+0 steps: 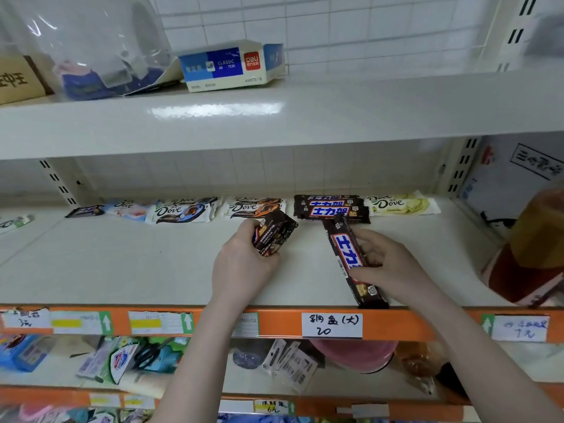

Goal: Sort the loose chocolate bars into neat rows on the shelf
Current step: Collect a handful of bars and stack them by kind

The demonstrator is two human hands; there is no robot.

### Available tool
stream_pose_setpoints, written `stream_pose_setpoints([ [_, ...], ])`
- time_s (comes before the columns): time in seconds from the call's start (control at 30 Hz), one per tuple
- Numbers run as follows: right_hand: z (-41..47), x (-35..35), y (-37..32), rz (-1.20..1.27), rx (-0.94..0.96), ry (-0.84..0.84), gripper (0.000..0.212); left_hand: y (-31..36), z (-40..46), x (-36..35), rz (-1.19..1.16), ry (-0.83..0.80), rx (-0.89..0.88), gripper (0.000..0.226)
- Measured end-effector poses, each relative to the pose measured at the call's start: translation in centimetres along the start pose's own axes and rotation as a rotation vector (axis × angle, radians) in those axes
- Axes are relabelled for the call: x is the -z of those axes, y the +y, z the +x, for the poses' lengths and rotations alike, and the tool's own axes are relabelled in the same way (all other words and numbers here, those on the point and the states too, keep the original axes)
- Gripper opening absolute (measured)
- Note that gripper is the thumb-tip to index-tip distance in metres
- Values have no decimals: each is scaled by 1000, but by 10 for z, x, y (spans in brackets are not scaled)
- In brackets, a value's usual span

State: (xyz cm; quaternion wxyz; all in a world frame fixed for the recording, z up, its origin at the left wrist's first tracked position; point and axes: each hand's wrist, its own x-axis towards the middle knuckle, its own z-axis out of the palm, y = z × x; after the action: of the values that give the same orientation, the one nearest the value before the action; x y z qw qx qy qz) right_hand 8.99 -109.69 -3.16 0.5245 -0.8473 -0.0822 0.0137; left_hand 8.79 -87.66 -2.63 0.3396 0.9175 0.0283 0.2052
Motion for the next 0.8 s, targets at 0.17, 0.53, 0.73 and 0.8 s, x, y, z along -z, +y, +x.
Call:
stream_pose_setpoints([
  [0.17, -1, -1, 8, -87, -67, -17, 47, -3, 1, 0, -3, -37, -5, 31],
  [0.53, 19, 11, 12, -138, 2, 55, 24, -7, 6, 7, -46, -116, -13, 31],
  [0.73, 16, 11, 12, -479, 78, -81, 44, -8, 6, 7, -49, -128, -16, 31],
  [0.8, 17, 10, 9, -601, 95, -118, 48, -8, 8, 7, -58, -138, -7, 31],
])
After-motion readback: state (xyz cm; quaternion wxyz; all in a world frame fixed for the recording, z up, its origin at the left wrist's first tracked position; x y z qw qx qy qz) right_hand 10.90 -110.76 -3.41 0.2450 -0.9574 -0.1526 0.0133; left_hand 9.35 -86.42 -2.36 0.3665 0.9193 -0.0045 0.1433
